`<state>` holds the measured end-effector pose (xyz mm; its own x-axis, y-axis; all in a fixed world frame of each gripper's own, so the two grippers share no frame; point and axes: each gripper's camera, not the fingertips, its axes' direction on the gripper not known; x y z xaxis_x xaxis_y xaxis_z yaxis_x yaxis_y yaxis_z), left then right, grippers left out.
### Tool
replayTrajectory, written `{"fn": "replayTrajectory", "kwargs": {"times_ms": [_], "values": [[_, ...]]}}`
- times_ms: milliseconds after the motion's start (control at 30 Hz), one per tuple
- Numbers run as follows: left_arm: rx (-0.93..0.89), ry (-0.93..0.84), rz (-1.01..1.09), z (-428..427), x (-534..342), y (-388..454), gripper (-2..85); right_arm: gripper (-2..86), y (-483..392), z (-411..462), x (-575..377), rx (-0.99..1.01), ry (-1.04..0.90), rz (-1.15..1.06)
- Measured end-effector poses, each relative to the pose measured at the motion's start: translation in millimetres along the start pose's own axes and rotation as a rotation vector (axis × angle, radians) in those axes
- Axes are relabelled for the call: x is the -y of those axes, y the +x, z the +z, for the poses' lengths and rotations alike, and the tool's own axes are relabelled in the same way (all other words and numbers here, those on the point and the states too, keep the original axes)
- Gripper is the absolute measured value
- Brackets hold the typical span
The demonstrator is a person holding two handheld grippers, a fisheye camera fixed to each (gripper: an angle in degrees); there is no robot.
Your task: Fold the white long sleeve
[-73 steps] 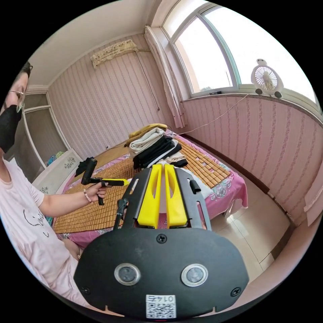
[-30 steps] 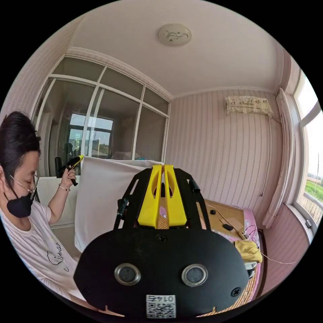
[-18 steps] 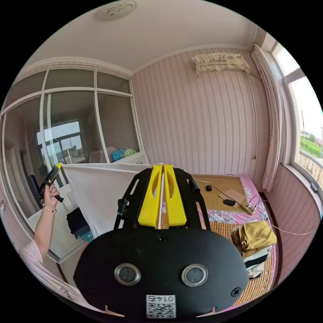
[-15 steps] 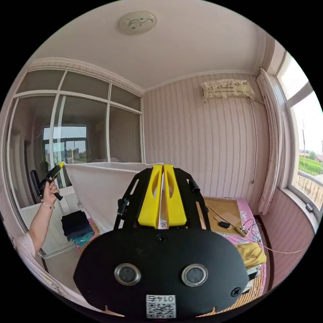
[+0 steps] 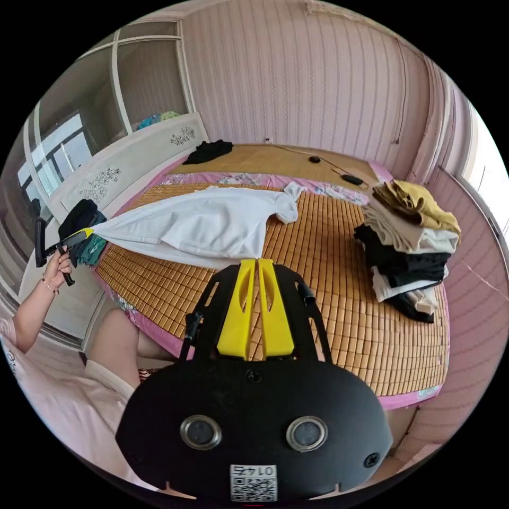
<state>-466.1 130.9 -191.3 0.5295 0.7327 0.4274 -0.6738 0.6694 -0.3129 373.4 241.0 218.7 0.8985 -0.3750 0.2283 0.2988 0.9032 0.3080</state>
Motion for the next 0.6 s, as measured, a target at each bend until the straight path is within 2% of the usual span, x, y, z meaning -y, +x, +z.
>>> {"fn": "replayTrajectory", "kwargs": {"times_ms": [67, 167, 267, 400, 467, 600], "values": [[0.000, -0.141, -0.096, 50.7, -34.5, -17.7, -1.0, -0.2, 18.7, 68.1, -27.6, 0.038, -0.190, 0.097], [0.015, -0.275, -0.143, 92.5, -64.9, -27.9, -1.0, -0.6, 34.4, 123.8, -53.7, 0.022, -0.397, 0.156], [0.052, -0.362, -0.143, 117.1, -81.0, -32.7, -1.0, -0.2, 46.5, 142.2, -67.4, 0.022, -0.450, 0.198], [0.058, -0.383, -0.187, 131.5, -86.1, -43.6, -1.0, 4.0, 45.6, 153.9, -62.2, 0.039, -0.431, 0.216], [0.076, -0.382, -0.211, 137.9, -83.7, -49.8, -1.0, 7.4, 29.1, 170.5, -51.6, 0.069, -0.432, 0.175], [0.082, -0.384, -0.234, 147.9, -78.3, -55.0, -1.0, 8.2, -0.1, 204.9, -38.8, 0.022, -0.496, 0.076]]}}
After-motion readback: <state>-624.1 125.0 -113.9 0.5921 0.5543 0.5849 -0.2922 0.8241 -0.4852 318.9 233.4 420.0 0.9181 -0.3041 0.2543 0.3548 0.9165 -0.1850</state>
